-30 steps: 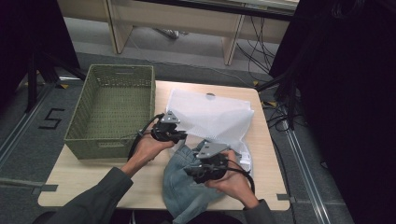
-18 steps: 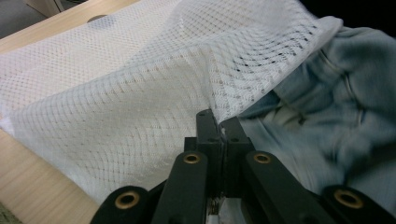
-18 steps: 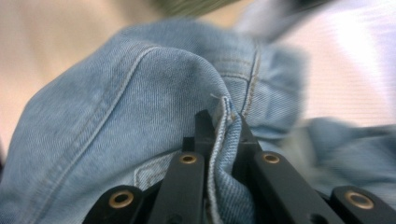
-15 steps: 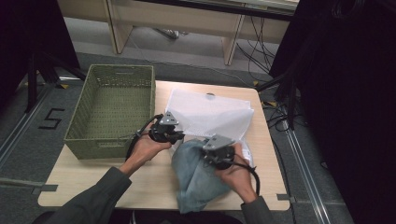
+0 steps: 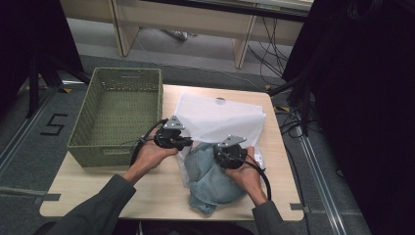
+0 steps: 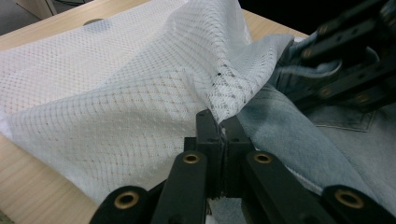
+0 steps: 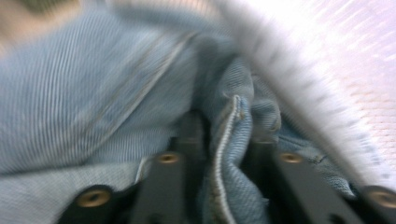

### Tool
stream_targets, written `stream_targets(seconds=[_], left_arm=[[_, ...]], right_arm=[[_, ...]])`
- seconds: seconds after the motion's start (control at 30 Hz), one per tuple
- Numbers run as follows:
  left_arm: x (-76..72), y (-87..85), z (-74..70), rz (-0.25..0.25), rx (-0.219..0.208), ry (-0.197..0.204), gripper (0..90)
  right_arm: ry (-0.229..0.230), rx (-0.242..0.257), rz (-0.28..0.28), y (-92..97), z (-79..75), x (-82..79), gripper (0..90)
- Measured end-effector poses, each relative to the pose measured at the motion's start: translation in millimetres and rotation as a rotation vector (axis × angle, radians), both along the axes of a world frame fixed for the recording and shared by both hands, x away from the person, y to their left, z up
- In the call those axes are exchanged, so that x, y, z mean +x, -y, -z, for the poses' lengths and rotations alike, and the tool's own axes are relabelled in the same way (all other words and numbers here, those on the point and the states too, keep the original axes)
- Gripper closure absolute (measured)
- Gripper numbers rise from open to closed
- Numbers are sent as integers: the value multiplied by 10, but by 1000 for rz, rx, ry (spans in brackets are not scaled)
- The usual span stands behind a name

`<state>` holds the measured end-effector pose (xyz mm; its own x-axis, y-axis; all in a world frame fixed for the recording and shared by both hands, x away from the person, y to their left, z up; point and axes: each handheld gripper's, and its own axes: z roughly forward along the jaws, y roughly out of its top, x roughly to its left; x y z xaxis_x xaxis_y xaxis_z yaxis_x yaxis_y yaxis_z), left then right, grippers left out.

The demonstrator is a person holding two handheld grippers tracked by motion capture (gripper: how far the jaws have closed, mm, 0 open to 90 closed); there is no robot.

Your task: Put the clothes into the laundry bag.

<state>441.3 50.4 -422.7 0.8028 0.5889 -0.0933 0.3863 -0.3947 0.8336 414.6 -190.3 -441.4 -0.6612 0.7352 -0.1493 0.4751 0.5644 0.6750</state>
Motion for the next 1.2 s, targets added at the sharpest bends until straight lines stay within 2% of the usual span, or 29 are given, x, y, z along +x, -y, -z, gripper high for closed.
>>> stream_targets(seconds=[0.07, 0.1, 0.17, 0.23, 0.27, 0.33, 0.37, 0.4, 0.43, 0.47, 0.5, 0.53, 0.57, 0.6, 0.63, 0.67, 0.7, 0.73, 0.83, 0.9, 1.0, 1.03, 1.13, 1.17, 1.2], left_arm=[[-2, 6, 5, 0, 4, 3, 877], [4, 3, 7, 1, 1, 1, 876], [17, -6, 11, -2, -9, -7, 876], [26, -11, 19, -1, -14, -11, 875], [28, -14, 20, 0, -15, -13, 875], [21, -14, 16, -5, -13, -11, 874], [19, -14, 15, -4, -12, -12, 873], [18, -14, 16, -3, -13, -12, 873], [17, -14, 17, -2, -9, -9, 873], [23, -22, 16, 13, 9, -2, 874], [20, -19, 19, 10, 18, 6, 874], [15, -11, 26, 5, 10, 5, 875], [13, -12, 31, 6, 12, 5, 876], [13, -11, 38, 7, 14, 4, 878], [13, -11, 43, 4, 15, 7, 879], [21, -25, 41, 13, 30, 12, 880], [21, -29, 40, 10, 24, 10, 881], [18, -25, 38, 1, 5, 7, 881], [1, -16, 16, 11, -1, 11, 882], [-16, -3, 4, 19, 14, 18, 882], [-18, 19, 3, 27, -12, 10, 882], [-14, 18, 1, 28, -10, 5, 882], [-25, 6, 33, 16, -7, -2, 881], [-23, 1, 44, 23, -2, -2, 880], [-21, -2, 55, 25, -2, -9, 879]], right_arm=[[13, 26, 3, 5, -176, -58, 541], [38, 39, -7, 2, -267, -88, 501], [43, 85, -44, -24, -435, -178, 473], [80, 121, -72, -76, -525, -265, 461], [58, 132, -95, -120, -533, -307, 452], [-19, 142, -144, -227, -477, -384, 442], [-33, 158, -143, -309, -393, -422, 429], [-76, 120, -160, -362, -338, -439, 406], [-98, 99, -162, -431, -254, -450, 384], [-70, 76, -167, -499, -145, -438, 348], [-76, 34, -165, -543, -63, -432, 320], [-87, 10, -134, -606, 36, -447, 324], [-72, -39, -127, -638, 128, -425, 373], [-48, -76, -124, -657, 206, -395, 471], [-55, -97, -127, -658, 242, -369, 554], [-45, -99, -133, -640, 245, -335, 639], [-48, -73, -122, -613, 205, -336, 738], [-27, -55, -129, -559, 134, -321, 800], [59, -28, -76, -400, -79, -276, 839], [74, -3, -31, -290, -210, -219, 845], [94, 7, -3, -174, -281, -115, 841], [101, 4, 16, -181, -225, -77, 833], [-4, 2, 26, -281, 149, 27, 811], [-1, -23, 12, -299, 245, 49, 807], [22, -21, 16, -313, 279, 60, 801]])
